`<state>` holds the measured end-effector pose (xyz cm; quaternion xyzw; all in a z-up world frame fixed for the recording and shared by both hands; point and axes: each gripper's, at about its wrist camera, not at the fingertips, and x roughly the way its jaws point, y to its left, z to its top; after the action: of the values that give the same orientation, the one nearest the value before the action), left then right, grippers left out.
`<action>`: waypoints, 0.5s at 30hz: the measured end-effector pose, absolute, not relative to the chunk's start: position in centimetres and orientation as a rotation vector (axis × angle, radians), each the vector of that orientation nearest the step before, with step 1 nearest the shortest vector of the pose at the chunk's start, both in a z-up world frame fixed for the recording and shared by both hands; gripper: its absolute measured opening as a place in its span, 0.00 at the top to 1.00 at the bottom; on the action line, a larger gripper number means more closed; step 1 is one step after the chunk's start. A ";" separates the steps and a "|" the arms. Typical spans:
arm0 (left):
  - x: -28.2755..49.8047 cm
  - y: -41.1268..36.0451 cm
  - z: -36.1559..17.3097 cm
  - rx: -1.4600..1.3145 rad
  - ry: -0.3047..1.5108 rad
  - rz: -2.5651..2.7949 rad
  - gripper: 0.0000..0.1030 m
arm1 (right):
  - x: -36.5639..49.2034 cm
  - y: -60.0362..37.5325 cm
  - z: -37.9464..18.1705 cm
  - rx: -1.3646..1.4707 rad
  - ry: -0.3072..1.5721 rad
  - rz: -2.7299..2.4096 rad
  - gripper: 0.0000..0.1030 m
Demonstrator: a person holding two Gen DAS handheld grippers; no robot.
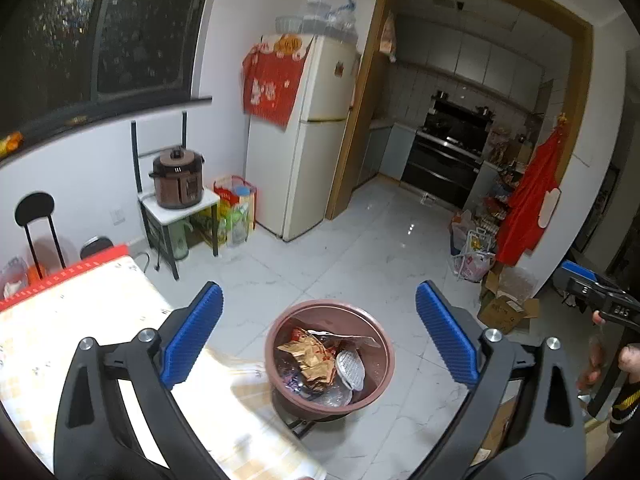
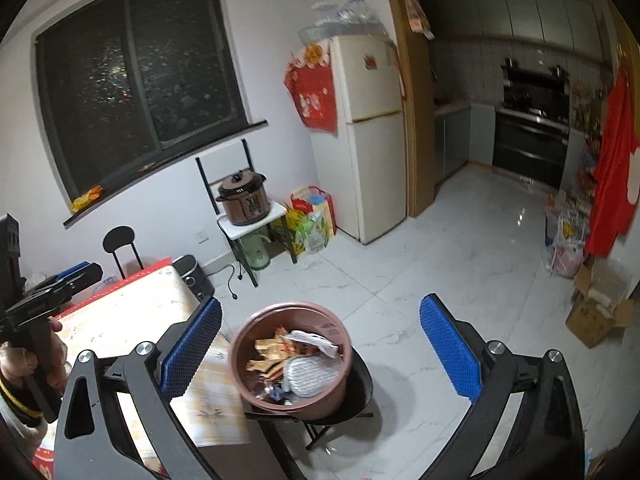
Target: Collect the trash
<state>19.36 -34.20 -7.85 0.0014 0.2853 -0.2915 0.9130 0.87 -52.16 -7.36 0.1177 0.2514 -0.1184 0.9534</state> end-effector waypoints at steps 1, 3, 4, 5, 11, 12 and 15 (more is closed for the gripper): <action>18.5 -33.2 -7.1 0.008 0.574 -0.597 0.06 | 0.6 -51.3 -6.9 0.232 0.503 -0.239 0.05; 16.9 -31.5 -5.8 0.019 0.548 -0.589 0.06 | -0.3 -49.1 -6.0 0.212 0.486 -0.239 0.05; 16.0 -30.5 -5.1 0.025 0.534 -0.586 0.06 | -0.7 -48.2 -5.6 0.205 0.480 -0.241 0.05; 15.5 -29.9 -4.7 0.029 0.526 -0.582 0.06 | -1.3 -47.1 -5.2 0.197 0.473 -0.242 0.05; 11.0 -24.7 -2.3 0.050 0.479 -0.537 0.06 | -3.5 -41.9 -3.7 0.165 0.449 -0.250 0.05; 10.3 -23.8 -2.0 0.053 0.474 -0.526 0.06 | -3.8 -41.1 -3.5 0.161 0.447 -0.254 0.05; 8.7 -21.5 -1.7 0.060 0.465 -0.503 0.06 | -4.8 -39.0 -3.3 0.161 0.443 -0.251 0.05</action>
<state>8.65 -21.54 -1.68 0.0296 0.2278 -0.2466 0.9415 -4.80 -39.00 -3.29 0.0796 0.2189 -0.1240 0.9646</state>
